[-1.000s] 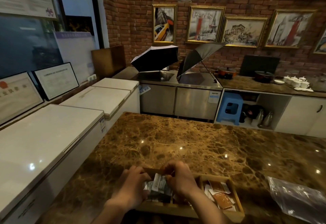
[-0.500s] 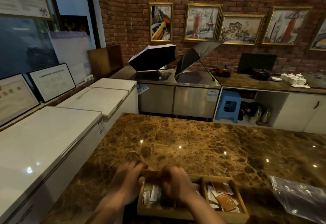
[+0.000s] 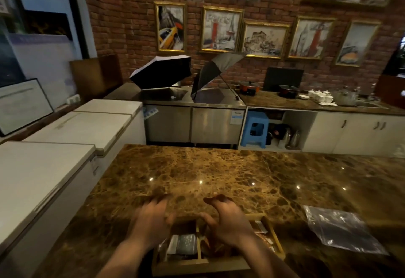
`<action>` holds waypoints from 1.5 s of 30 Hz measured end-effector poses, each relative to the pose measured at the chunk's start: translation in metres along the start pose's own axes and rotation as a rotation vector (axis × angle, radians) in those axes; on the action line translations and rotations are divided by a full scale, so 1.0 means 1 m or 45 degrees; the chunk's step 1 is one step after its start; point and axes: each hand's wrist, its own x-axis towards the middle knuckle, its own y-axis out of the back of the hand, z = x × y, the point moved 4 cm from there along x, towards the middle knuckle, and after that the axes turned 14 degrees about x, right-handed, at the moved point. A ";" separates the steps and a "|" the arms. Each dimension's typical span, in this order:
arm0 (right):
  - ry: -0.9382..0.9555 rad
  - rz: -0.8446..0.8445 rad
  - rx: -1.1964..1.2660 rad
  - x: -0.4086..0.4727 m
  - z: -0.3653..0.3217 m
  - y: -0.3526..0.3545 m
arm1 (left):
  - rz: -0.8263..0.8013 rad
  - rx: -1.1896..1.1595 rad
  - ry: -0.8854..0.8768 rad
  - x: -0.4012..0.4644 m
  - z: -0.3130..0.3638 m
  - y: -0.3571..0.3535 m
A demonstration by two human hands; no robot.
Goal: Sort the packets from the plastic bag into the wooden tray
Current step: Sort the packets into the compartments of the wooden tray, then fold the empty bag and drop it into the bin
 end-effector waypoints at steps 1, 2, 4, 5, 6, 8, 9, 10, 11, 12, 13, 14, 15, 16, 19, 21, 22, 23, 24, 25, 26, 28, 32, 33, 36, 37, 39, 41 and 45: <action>-0.009 0.020 -0.003 -0.002 0.003 0.004 | 0.010 0.001 -0.037 0.001 0.005 0.000; -0.015 0.046 -0.018 -0.007 0.007 0.009 | 0.021 0.003 -0.073 0.003 0.014 0.000; -0.028 0.072 -0.081 -0.015 0.016 0.019 | 0.034 0.016 -0.113 0.003 0.029 0.000; -0.059 0.075 -0.115 -0.021 0.022 0.024 | 0.033 0.020 -0.125 0.003 0.038 0.000; -0.093 0.082 -0.137 -0.025 0.027 0.030 | 0.026 0.021 -0.136 0.002 0.046 -0.001; -0.150 0.105 -0.160 -0.034 0.041 0.045 | -0.009 0.009 -0.164 0.004 0.065 -0.004; -0.170 0.109 -0.160 -0.037 0.048 0.051 | -0.023 -0.002 -0.171 0.005 0.074 -0.004; -0.185 0.118 -0.159 -0.042 0.059 0.061 | -0.036 -0.007 -0.176 0.007 0.087 -0.005; -0.200 0.122 -0.159 -0.046 0.066 0.069 | -0.039 -0.002 -0.184 0.008 0.096 -0.005; -0.224 0.128 -0.147 -0.052 0.078 0.080 | -0.036 0.011 -0.201 0.009 0.111 -0.006; -0.250 0.130 -0.134 -0.057 0.086 0.092 | -0.035 0.022 -0.222 0.010 0.124 -0.006; -0.274 0.136 -0.119 -0.063 0.094 0.102 | -0.044 0.033 -0.237 0.010 0.136 -0.006; -0.283 0.150 -0.116 -0.070 0.105 0.117 | -0.055 0.041 -0.250 0.010 0.153 -0.007; -0.288 0.157 -0.123 -0.075 0.113 0.128 | -0.058 0.049 -0.265 0.009 0.165 -0.007; -0.359 0.122 -0.157 -0.090 0.152 0.162 | -0.027 0.059 -0.317 0.006 0.214 -0.009; -0.403 0.151 -0.142 -0.103 0.182 0.187 | -0.017 0.057 -0.346 0.007 0.251 -0.013; -0.418 0.169 -0.124 -0.110 0.195 0.199 | -0.043 0.057 -0.345 0.007 0.269 -0.018; -0.427 0.188 -0.108 -0.116 0.205 0.210 | -0.073 0.055 -0.339 0.008 0.283 -0.022; -0.429 0.208 -0.103 -0.122 0.214 0.220 | -0.095 0.056 -0.338 0.009 0.295 -0.026; -0.433 0.228 -0.103 -0.128 0.226 0.232 | -0.091 0.060 -0.353 0.010 0.312 -0.031; -0.431 0.247 -0.110 -0.134 0.235 0.241 | -0.073 0.070 -0.383 0.009 0.325 -0.035; -0.433 0.269 -0.130 -0.145 0.255 0.261 | -0.052 0.080 -0.428 0.008 0.351 -0.045; -0.461 0.247 -0.123 -0.161 0.289 0.288 | -0.062 0.038 -0.426 0.002 0.395 -0.067; -0.469 0.245 -0.114 -0.163 0.298 0.292 | -0.073 0.040 -0.428 0.001 0.404 -0.072; -0.489 0.242 -0.070 -0.168 0.320 0.296 | -0.103 0.067 -0.459 -0.001 0.427 -0.087; -0.487 0.237 -0.066 -0.169 0.327 0.296 | -0.111 0.070 -0.467 -0.001 0.433 -0.092; -0.486 0.218 -0.074 -0.170 0.334 0.294 | -0.125 0.078 -0.488 -0.002 0.441 -0.100; -0.477 0.197 -0.076 -0.169 0.341 0.291 | -0.144 0.101 -0.511 -0.002 0.447 -0.108; -0.449 0.132 -0.091 -0.164 0.354 0.276 | -0.201 0.120 -0.539 0.002 0.447 -0.124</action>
